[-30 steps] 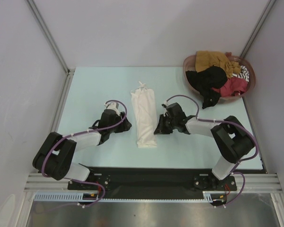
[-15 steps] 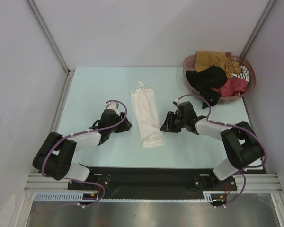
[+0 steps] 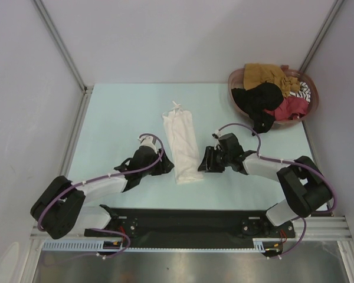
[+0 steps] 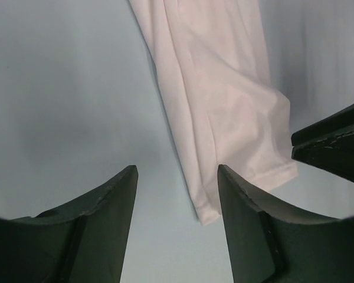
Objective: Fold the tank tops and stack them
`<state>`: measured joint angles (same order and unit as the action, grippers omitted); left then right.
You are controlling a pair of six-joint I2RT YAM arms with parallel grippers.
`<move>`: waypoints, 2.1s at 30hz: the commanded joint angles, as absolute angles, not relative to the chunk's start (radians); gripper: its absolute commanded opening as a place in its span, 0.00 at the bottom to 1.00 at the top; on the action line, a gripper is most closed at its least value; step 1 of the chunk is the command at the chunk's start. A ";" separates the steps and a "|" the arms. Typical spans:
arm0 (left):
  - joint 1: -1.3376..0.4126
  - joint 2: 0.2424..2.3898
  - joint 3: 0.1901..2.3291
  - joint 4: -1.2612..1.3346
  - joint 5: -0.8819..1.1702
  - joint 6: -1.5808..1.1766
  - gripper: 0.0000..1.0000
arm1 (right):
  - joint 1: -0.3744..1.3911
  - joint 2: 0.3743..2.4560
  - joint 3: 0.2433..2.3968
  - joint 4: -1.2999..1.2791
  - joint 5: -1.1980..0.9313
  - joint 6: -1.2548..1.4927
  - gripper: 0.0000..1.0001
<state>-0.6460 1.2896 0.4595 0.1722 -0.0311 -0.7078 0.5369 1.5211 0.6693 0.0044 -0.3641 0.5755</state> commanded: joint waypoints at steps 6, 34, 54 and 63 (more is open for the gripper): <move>-0.683 1.239 0.408 0.179 -0.078 -0.834 0.62 | 0.566 1.494 0.657 -0.034 -0.333 0.569 0.18; -0.830 1.347 0.331 0.299 -0.067 -1.094 0.53 | 0.506 1.465 0.568 0.023 -0.397 0.586 0.01; -0.884 1.295 0.308 0.213 -0.158 -1.140 0.00 | 0.587 1.388 0.565 -0.040 -0.364 0.617 0.01; -0.884 1.121 0.244 0.103 -0.094 -1.112 0.00 | 0.669 1.315 0.523 -0.052 -0.319 0.667 0.43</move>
